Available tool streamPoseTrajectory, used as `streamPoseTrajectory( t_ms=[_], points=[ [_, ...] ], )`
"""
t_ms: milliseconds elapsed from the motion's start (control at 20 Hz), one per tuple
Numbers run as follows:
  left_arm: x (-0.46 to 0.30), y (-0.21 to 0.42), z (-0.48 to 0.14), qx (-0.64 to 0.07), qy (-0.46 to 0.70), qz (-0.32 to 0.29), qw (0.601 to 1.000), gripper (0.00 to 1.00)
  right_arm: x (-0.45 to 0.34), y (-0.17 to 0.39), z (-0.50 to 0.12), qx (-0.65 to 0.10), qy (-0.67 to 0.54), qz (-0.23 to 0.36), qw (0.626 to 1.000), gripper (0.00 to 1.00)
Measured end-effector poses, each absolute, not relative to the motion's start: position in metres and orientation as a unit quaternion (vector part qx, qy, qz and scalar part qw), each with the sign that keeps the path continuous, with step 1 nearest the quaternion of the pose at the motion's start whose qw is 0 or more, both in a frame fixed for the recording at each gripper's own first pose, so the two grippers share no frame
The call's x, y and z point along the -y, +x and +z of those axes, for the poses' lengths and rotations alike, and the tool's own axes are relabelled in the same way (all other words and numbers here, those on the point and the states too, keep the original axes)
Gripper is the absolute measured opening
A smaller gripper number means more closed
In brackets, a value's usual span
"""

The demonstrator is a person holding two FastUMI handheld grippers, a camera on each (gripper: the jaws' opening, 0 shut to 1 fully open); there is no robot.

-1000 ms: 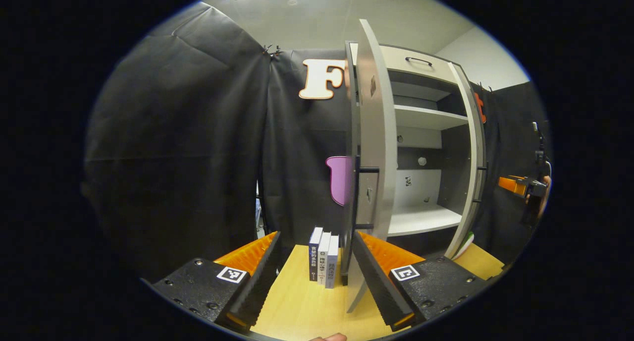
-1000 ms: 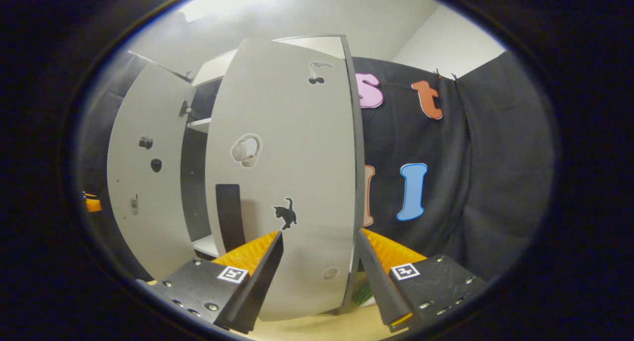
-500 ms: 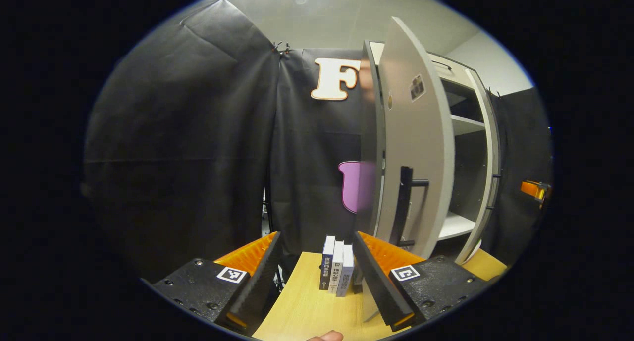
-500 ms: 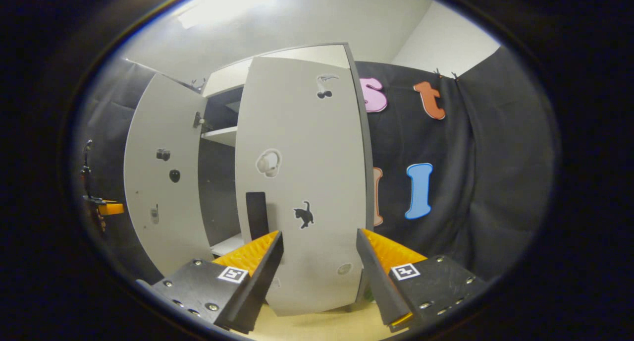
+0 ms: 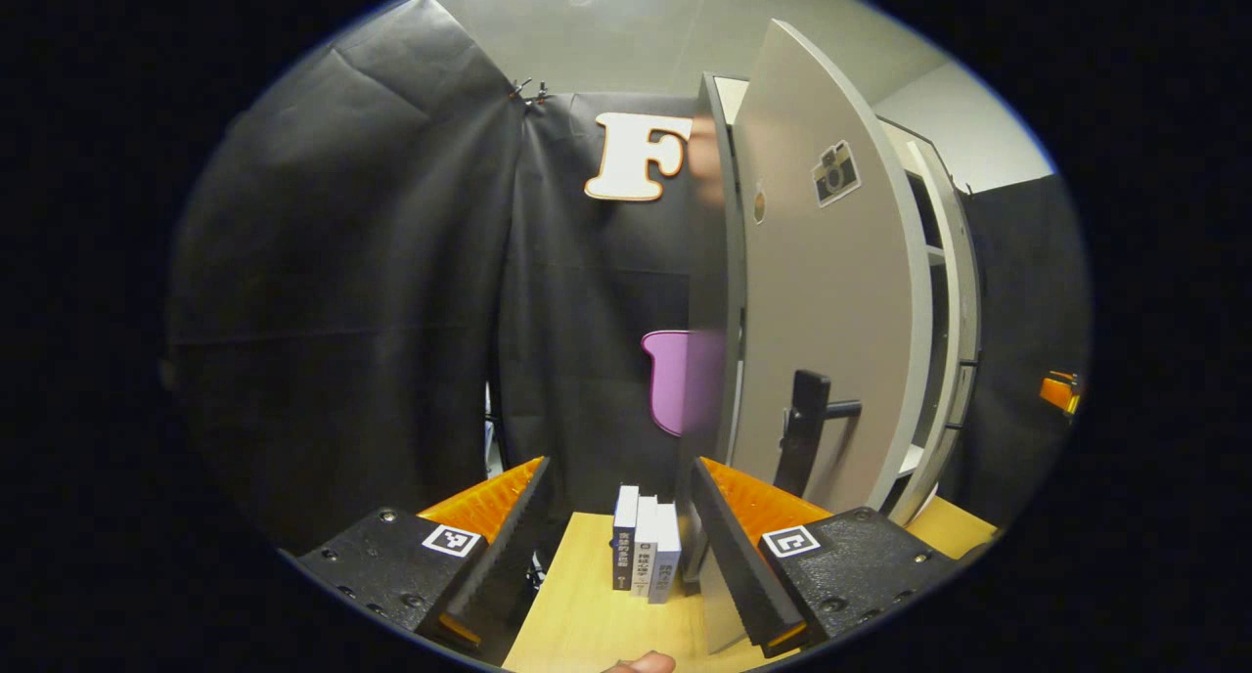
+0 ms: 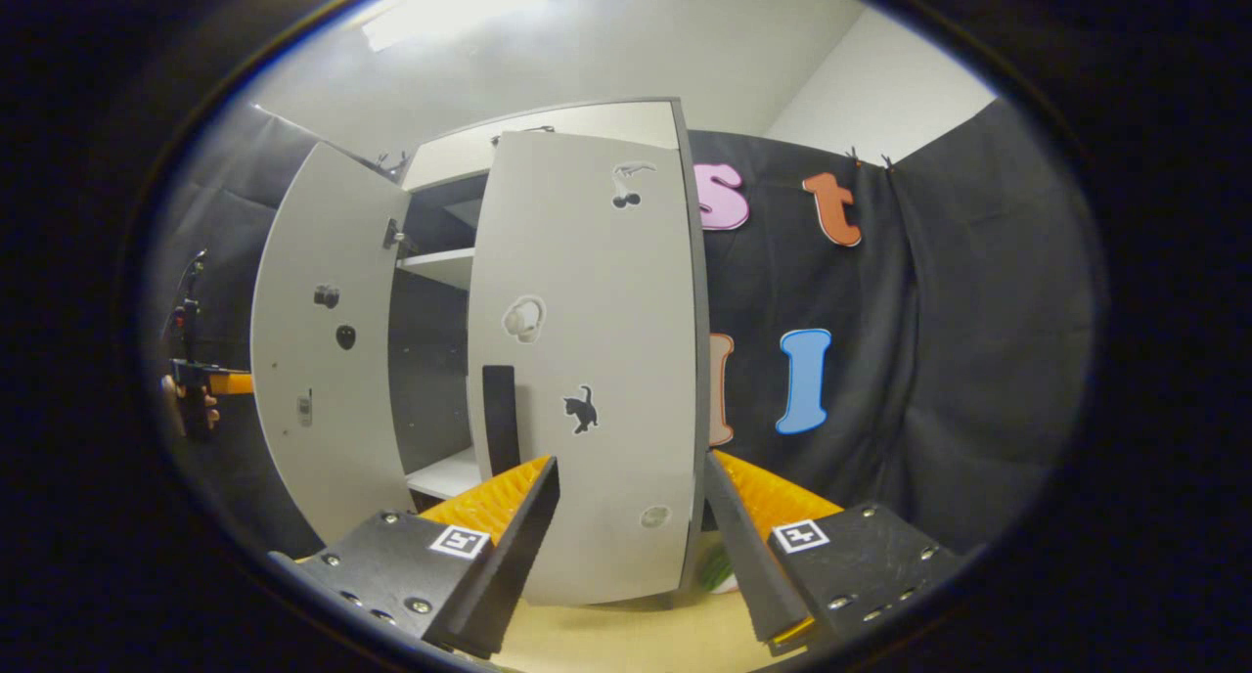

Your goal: Grasp the bottle in the cabinet with the left hand and place it on the coaster, then close the right door with the right hand and the left door with the left hand.

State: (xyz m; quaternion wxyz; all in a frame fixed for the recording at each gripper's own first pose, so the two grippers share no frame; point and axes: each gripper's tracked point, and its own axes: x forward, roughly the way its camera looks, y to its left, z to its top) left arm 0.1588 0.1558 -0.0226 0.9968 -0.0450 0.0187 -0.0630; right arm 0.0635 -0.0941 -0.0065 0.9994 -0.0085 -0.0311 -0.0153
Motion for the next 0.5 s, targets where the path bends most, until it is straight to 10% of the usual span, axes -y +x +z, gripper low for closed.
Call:
streamPoseTrajectory(
  t_ms=[500],
  points=[
    [-0.113, 0.148, -0.013, -0.035, -0.059, -0.079, 0.994, 0.86, 0.068, 0.014, 0.002, 0.041, 0.008, 0.016, 0.999, 0.90]
  ],
)
